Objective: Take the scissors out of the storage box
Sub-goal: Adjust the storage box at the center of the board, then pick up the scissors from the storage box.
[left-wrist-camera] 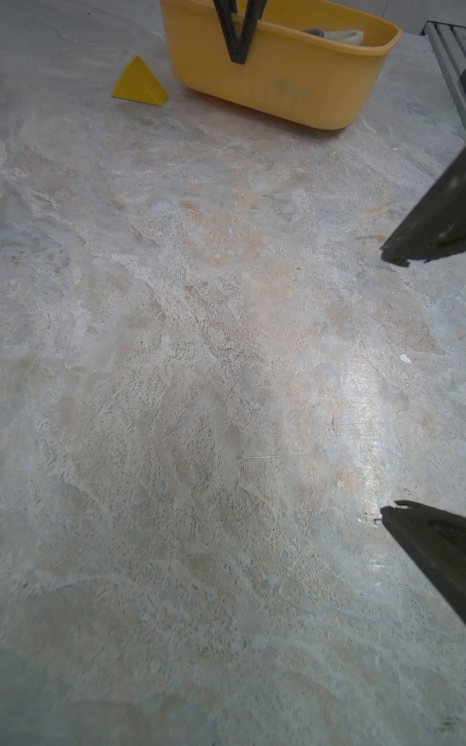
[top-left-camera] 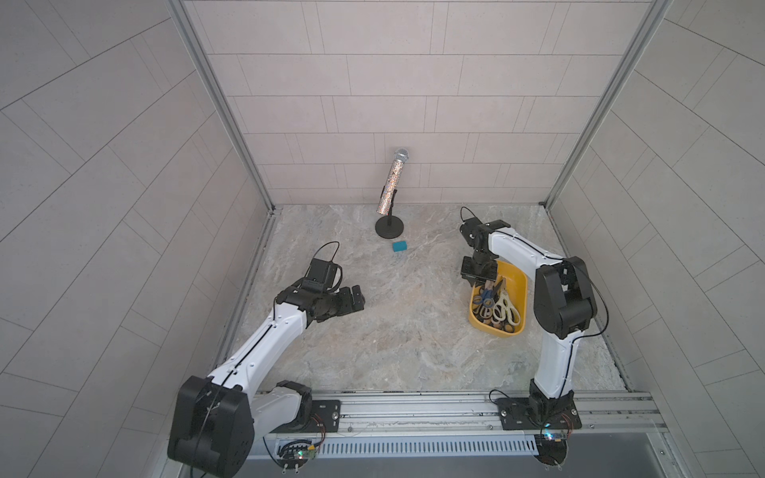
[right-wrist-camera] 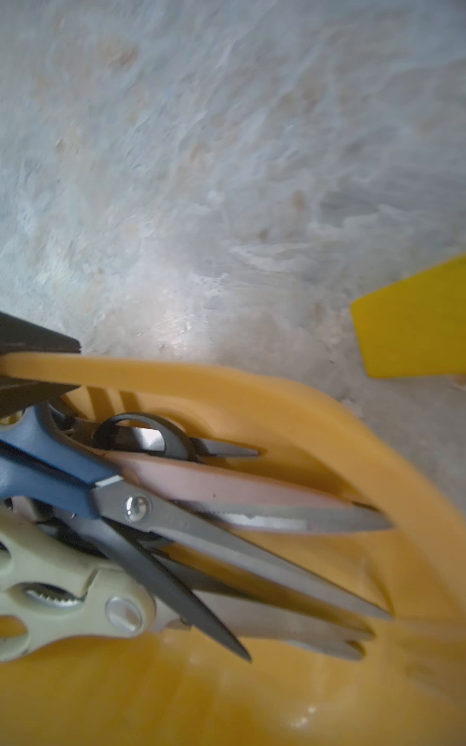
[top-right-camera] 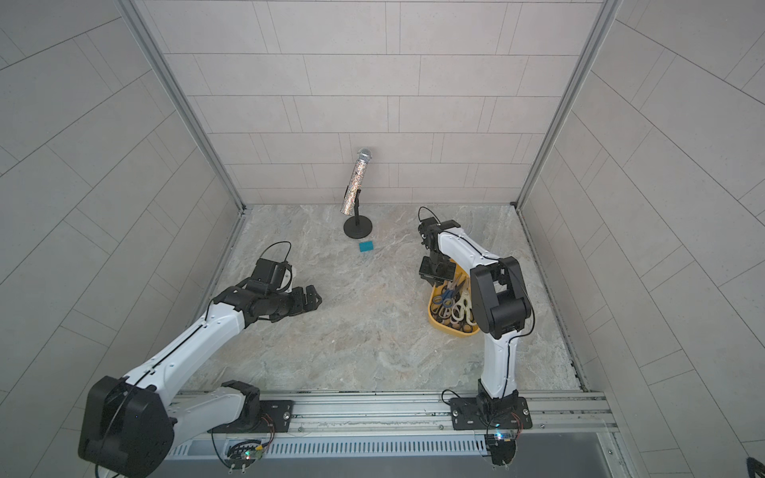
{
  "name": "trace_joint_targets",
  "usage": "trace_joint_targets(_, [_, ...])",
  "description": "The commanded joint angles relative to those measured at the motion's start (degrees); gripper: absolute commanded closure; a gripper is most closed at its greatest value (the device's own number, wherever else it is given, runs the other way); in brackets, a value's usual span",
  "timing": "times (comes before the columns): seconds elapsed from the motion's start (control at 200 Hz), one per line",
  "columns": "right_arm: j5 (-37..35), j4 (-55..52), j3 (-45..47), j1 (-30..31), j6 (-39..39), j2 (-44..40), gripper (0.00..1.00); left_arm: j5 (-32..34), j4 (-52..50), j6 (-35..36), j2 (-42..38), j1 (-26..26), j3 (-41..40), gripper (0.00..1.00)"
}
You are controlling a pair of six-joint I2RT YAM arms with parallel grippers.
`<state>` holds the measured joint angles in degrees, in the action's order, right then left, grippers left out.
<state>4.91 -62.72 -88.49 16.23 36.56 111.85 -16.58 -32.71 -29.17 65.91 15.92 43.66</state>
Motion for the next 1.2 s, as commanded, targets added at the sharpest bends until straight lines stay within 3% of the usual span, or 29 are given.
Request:
trace_joint_targets(0.0, [-5.6,-5.5,-1.5,0.8,-12.0,0.0,1.00,-0.3,0.2,-0.3,-0.8,0.2,1.0,0.00])
trace_joint_targets(0.1, [-6.8,-5.0,-1.0,1.6,-15.6,-0.9,1.00,-0.3,-0.3,0.3,-0.5,0.2,1.0,0.00])
trace_joint_targets(0.21, [-6.5,-4.7,-1.6,1.6,-16.5,-1.6,0.92,0.0,-0.6,1.0,0.4,0.2,1.4,0.00])
trace_joint_targets(0.365, [-6.2,-5.5,-3.8,1.6,-15.5,-4.6,0.79,-0.3,-1.2,2.3,2.7,0.2,3.3,0.00])
trace_joint_targets(0.475, [-6.7,-5.8,-4.2,1.4,-14.6,-8.5,0.64,-1.5,-0.8,2.6,4.7,0.1,4.8,0.00])
trace_joint_targets(0.63, [-6.8,-8.6,-2.8,-0.1,-12.9,-12.9,0.63,-2.4,-0.6,1.9,7.1,0.0,6.7,0.00])
trace_joint_targets(0.8, [-9.7,-9.3,4.7,-1.9,-12.8,-18.1,0.64,-2.8,-0.7,1.4,8.5,-0.5,7.5,0.00])
trace_joint_targets(1.006, [-6.0,-5.4,12.7,-5.1,-12.6,-20.8,0.67,-5.5,-0.8,-0.2,9.9,-1.1,6.1,0.00])
trace_joint_targets(1.196, [-4.6,-2.3,14.3,-5.2,-12.8,-19.1,0.72,-5.7,-1.0,0.1,9.9,-1.7,5.0,0.00])
